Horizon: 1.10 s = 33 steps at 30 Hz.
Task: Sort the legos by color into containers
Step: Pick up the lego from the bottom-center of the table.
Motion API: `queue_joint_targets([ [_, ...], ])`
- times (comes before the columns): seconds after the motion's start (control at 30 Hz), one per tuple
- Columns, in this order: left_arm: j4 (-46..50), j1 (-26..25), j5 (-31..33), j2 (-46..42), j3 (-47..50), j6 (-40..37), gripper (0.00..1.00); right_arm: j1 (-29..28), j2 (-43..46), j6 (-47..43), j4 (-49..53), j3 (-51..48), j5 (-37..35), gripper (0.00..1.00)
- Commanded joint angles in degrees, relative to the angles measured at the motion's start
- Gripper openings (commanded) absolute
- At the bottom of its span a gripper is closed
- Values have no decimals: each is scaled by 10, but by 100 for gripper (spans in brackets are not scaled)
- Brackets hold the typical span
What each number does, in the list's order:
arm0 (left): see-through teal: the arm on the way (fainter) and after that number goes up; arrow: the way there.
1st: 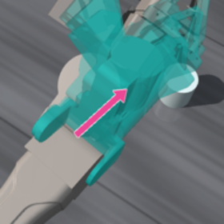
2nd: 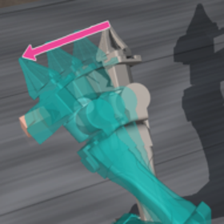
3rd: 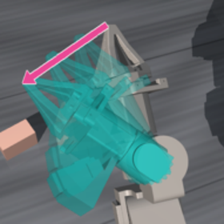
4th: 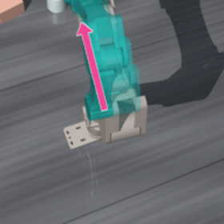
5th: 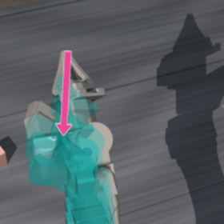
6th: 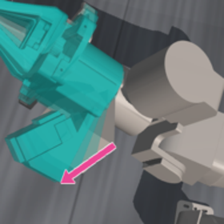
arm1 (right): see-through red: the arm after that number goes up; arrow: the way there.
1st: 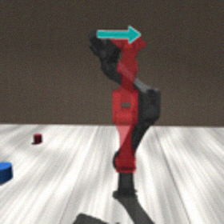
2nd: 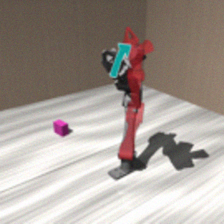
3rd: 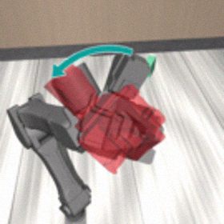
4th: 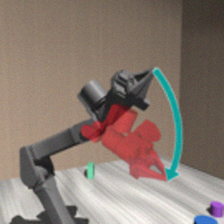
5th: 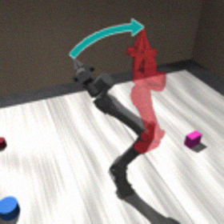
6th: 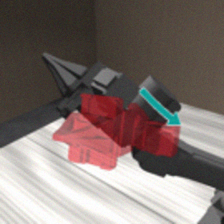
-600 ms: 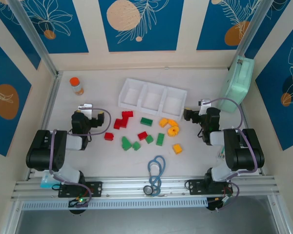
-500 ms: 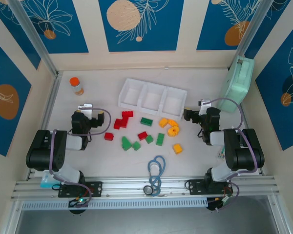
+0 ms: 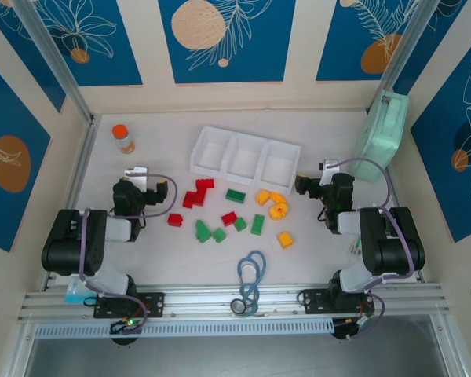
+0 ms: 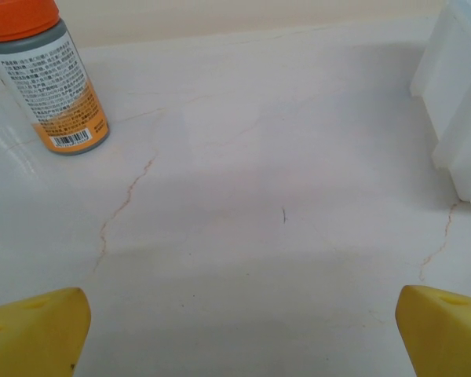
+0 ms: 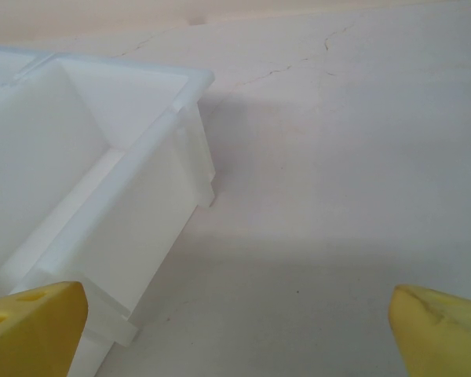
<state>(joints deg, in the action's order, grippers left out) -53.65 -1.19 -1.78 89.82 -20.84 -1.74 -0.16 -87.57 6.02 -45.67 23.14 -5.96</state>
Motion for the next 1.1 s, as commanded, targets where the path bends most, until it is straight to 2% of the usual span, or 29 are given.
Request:
queue_joint_targets([
  [0.0, -22, 7, -21, 0, 3, 10, 99, 4, 5, 4, -8, 5, 3, 99],
  [0.2, -19, 1, -15, -2, 2, 2, 99, 0, 5, 2, -10, 5, -5, 99],
  [0.27, -25, -8, -7, -16, 10, -8, 99, -11, 22, 10, -19, -2, -52, 99],
  [0.33, 67, -33, 34, -90, 3, -20, 99, -38, 109, -5, 62, 4, -109, 99],
  [0.37, 170, -47, 65, -146, -23, -2, 99, -53, 163, 14, 136, 24, -152, 99],
  [0.4, 261, -54, 87, -193, -52, 48, 99, -55, 217, 71, 253, 57, -177, 99],
  [0.43, 304, -57, 91, -226, -65, 95, 99, -45, 255, 142, 359, 94, -173, 99],
  [0.5, 361, -64, 67, -295, -71, 193, 99, -5, 313, 279, 549, 166, -110, 99],
  [0.63, 461, -97, 52, -403, -67, 282, 99, 46, 388, 441, 718, 207, 35, 99],
  [0.7, 572, -113, 24, -436, -103, 293, 99, 47, 405, 484, 799, 230, 86, 99],
  [0.8, 731, -127, -43, -451, -165, 311, 99, 1, 389, 478, 911, 271, 103, 99],
  [0.9, 819, -159, -116, -467, -187, 325, 99, -70, 356, 432, 978, 283, 117, 99],
  [1.0, 914, -199, -119, -481, -215, 306, 99, -138, 304, 366, 1039, 293, 112, 99],
  [1.07, 968, -206, -115, -482, -233, 294, 99, -176, 261, 340, 1084, 299, 91, 99],
])
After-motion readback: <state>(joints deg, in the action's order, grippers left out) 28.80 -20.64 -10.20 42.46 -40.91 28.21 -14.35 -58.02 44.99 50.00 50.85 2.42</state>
